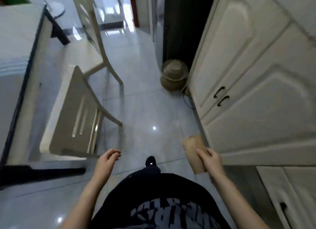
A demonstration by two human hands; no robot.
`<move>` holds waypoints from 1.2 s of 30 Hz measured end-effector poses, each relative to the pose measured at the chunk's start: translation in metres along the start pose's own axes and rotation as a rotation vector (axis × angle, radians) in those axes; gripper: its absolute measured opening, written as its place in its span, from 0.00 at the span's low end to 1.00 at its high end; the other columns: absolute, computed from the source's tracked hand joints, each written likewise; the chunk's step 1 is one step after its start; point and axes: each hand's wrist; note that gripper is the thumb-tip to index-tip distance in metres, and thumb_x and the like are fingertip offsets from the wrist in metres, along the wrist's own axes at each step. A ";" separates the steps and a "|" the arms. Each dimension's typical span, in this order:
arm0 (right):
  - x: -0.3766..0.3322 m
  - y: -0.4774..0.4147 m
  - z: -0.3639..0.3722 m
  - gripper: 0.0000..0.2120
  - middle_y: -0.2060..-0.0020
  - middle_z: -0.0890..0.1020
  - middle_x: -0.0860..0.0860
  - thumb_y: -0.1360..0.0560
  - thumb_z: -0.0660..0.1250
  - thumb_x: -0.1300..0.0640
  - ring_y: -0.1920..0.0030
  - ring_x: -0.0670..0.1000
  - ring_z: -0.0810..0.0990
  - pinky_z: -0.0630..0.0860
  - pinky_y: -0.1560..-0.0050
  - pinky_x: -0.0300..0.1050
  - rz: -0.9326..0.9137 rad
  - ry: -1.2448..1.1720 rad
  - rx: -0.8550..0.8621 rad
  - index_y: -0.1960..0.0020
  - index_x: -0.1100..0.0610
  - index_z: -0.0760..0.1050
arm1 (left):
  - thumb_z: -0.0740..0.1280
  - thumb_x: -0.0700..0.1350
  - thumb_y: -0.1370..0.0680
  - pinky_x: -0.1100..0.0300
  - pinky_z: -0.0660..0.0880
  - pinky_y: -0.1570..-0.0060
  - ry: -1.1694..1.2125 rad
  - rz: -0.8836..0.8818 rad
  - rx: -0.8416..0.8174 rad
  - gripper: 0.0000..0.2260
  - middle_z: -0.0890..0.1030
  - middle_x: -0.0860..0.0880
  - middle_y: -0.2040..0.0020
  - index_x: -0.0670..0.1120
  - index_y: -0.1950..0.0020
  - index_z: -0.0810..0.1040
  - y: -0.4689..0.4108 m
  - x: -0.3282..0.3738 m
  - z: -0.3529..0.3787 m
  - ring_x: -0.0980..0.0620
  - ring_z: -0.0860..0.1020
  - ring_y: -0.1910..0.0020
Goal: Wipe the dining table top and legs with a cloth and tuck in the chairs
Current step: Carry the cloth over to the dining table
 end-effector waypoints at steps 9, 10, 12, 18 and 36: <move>-0.107 -0.087 0.074 0.05 0.61 0.81 0.51 0.26 0.72 0.58 0.61 0.49 0.78 0.74 0.60 0.43 -0.023 0.038 -0.022 0.53 0.56 0.77 | 0.63 0.43 0.23 0.52 0.75 0.50 0.058 -0.041 0.011 0.07 0.83 0.48 0.57 0.49 0.57 0.80 -0.102 0.054 -0.043 0.51 0.81 0.55; -0.114 -0.098 0.072 0.06 0.60 0.82 0.52 0.27 0.73 0.55 0.60 0.50 0.79 0.75 0.60 0.44 -0.026 0.051 -0.016 0.53 0.56 0.78 | 0.64 0.44 0.24 0.53 0.75 0.51 0.058 -0.038 0.003 0.06 0.84 0.48 0.57 0.49 0.57 0.80 -0.114 0.063 -0.043 0.51 0.81 0.55; -0.125 -0.124 0.067 0.12 0.57 0.83 0.55 0.28 0.74 0.51 0.58 0.53 0.80 0.74 0.59 0.45 -0.003 0.066 -0.003 0.52 0.59 0.80 | 0.63 0.48 0.27 0.55 0.75 0.51 0.063 -0.030 -0.008 0.08 0.84 0.48 0.57 0.48 0.57 0.80 -0.139 0.082 -0.039 0.51 0.81 0.55; -0.178 -0.224 0.062 0.11 0.57 0.84 0.55 0.27 0.72 0.55 0.55 0.55 0.81 0.75 0.53 0.48 0.045 0.050 0.053 0.48 0.60 0.81 | 0.62 0.43 0.23 0.61 0.73 0.57 0.064 -0.061 -0.004 0.07 0.84 0.50 0.58 0.49 0.56 0.80 -0.226 0.127 -0.014 0.57 0.80 0.57; -0.475 -0.476 0.237 0.09 0.54 0.84 0.55 0.26 0.71 0.57 0.56 0.50 0.80 0.74 0.58 0.41 -0.181 0.225 -0.309 0.48 0.60 0.81 | 0.59 0.34 0.21 0.67 0.74 0.60 0.362 -0.270 0.418 0.11 0.81 0.43 0.59 0.44 0.57 0.79 -0.426 0.249 -0.045 0.47 0.77 0.58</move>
Point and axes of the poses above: each hand's wrist, its own y-axis away from the middle knuckle, its own z-axis out of the palm, x = y × z
